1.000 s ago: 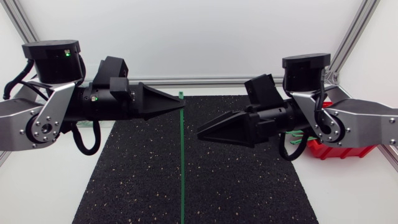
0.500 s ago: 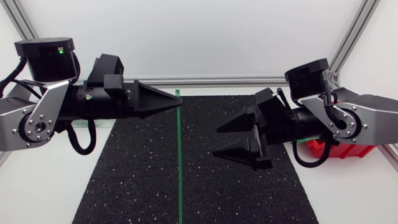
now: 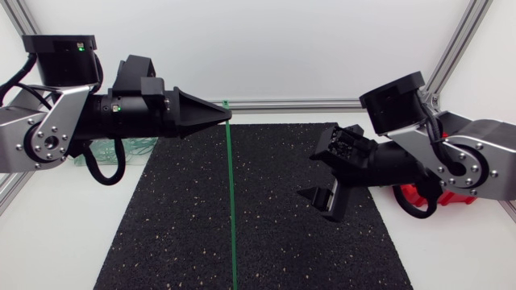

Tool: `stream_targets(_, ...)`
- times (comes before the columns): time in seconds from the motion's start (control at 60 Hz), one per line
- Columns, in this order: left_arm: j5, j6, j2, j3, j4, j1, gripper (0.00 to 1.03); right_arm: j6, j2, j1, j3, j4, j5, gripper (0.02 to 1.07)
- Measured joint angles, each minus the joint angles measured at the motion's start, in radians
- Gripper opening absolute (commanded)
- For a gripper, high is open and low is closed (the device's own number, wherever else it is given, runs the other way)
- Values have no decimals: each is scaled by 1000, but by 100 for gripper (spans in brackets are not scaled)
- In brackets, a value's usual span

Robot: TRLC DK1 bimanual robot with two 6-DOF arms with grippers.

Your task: Take a green cable tie from the red box, thread the tail through the head to close it, then place it in the transparent bin on the left.

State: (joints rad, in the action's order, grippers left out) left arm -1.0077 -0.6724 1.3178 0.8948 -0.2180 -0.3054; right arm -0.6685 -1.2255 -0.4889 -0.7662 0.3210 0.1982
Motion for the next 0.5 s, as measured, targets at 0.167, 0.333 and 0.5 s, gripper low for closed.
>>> stream_targets(0.167,3,0,14,10,6,7,4,-13,-7,-56,-11,154,7,103)
stream_targets(0.333,3,3,23,50,11,35,4,-65,-45,-40,-26,69,-19,103)
stream_targets(0.5,-10,3,39,56,13,51,4,-179,-10,-23,75,-267,-50,103)
